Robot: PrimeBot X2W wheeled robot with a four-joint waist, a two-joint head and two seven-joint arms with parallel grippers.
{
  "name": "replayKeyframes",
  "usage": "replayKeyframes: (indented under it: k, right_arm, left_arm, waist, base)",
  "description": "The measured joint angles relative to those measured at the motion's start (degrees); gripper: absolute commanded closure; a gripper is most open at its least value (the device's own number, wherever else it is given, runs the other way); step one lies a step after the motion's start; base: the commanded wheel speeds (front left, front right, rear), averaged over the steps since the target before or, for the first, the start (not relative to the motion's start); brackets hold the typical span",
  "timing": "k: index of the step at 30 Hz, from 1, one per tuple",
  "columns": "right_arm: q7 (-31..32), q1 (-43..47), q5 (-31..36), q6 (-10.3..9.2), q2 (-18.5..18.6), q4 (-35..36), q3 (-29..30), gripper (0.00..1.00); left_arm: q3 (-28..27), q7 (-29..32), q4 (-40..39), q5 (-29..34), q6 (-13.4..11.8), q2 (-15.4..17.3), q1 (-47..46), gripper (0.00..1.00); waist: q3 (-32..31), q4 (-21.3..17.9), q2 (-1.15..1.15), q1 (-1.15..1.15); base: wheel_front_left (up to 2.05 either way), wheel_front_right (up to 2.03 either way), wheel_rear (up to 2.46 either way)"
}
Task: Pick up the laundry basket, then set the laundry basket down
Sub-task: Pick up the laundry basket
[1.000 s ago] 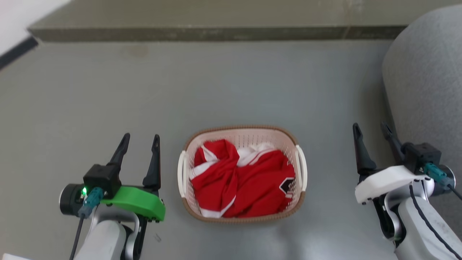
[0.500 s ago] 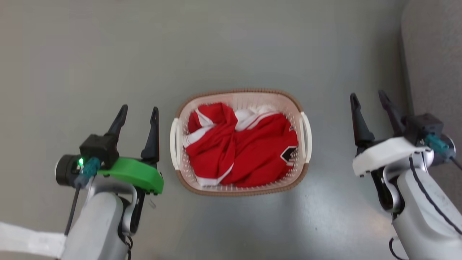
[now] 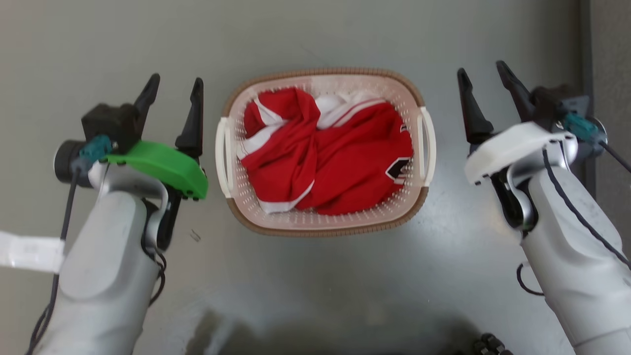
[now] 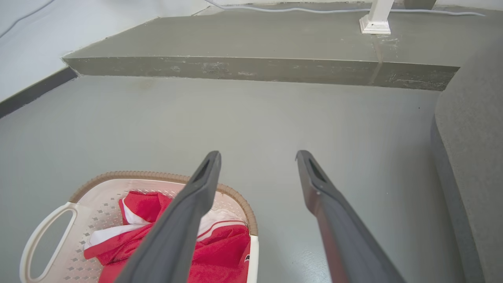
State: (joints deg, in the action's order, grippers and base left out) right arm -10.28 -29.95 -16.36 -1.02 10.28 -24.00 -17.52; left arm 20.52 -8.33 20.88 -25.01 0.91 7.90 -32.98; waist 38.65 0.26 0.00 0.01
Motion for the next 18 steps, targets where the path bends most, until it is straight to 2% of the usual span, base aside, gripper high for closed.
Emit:
replayKeyframes:
  k: [8, 18]
  right_arm:
    - [1.2, -4.8, 0.8, 1.03, -1.5, -6.7, -1.6, 0.00]
    - [1.5, -8.6, 1.3, 2.49, -3.1, -12.8, -3.1, 0.00]
  left_arm:
    - [1.3, 1.8, 8.3, -1.3, 3.1, -0.5, -5.3, 0.00]
    - [2.0, 3.4, 16.9, -2.0, 4.5, -1.2, -8.7, 0.00]
  waist:
    - [5.2, -0.7, 0.00, -0.01]
    - [10.1, -1.6, 0.00, -0.01]
  base:
    - [0.00, 0.00, 0.00]
    - [0.00, 0.00, 0.00]
